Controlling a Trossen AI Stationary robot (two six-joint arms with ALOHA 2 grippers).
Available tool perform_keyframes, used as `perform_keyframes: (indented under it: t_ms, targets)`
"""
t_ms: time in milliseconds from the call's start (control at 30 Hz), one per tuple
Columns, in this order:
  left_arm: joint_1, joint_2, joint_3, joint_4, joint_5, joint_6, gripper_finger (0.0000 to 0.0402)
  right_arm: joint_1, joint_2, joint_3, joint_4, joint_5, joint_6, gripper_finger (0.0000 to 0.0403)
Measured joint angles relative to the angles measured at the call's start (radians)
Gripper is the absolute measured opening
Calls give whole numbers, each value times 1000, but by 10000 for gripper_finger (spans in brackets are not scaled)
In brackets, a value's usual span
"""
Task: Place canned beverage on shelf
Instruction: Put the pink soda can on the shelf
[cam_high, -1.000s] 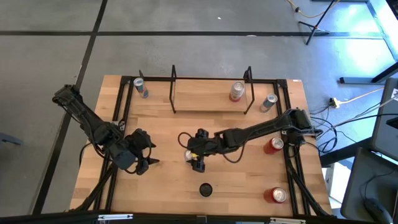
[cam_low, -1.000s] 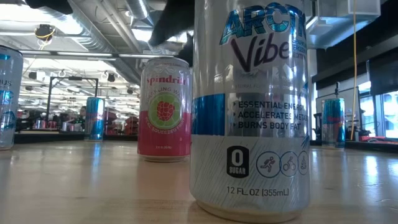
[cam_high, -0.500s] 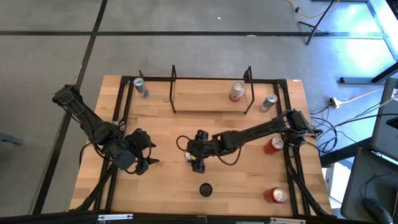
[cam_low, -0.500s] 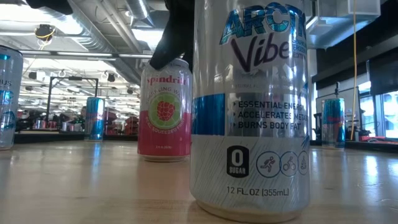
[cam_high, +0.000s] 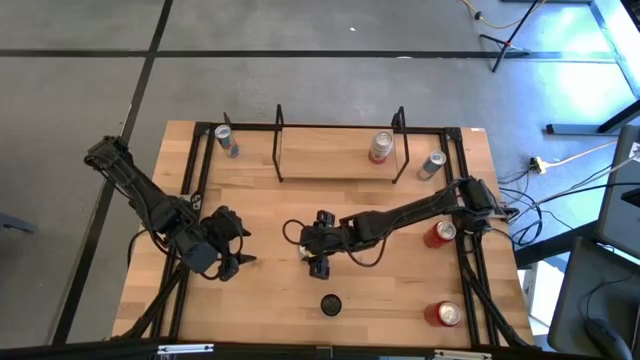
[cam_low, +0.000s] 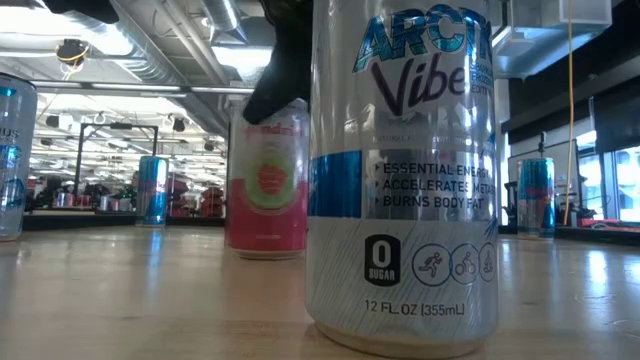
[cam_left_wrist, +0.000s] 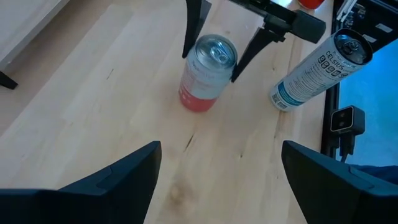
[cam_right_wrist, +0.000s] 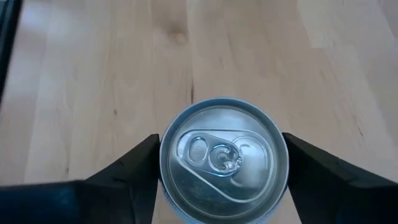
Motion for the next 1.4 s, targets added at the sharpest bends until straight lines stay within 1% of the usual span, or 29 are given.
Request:
perform_keyframes:
  t_ms: [133, 233, 333, 433, 567, 667, 900, 1067, 1267, 1400]
  targets:
    - [0, 0, 0, 4, 0, -1, 319, 0, -41, -4, -66, 22, -1, 260]
    - [0, 0, 0, 5, 1, -1, 319, 0, -102, -4, -103, 24, -2, 263]
    - [0, 0, 0, 5, 1, -1, 319, 0, -168, -3, -148, 26, -8, 259]
    - [0, 0, 0, 5, 1, 0, 319, -1, -232, -3, -224, 52, -35, 257]
    - [0, 0, 0, 5, 1, 0, 319, -9, -325, -2, -330, 113, -51, 258]
    - [0, 0, 0, 5, 1, 0, 319, -29, -382, -2, -394, 121, -51, 262]
    - [0, 0, 0, 5, 1, 0, 319, -107, -498, -2, -531, 122, -53, 257]
    - [0, 0, 0, 5, 1, 0, 319, -171, -562, -2, -587, 132, -83, 261]
    - [1, 0, 0, 5, 0, 0, 319, -257, -614, -2, -661, 129, -141, 257]
    - [1, 0, 0, 5, -19, 0, 319, -327, -626, -1, -672, 121, -197, 259]
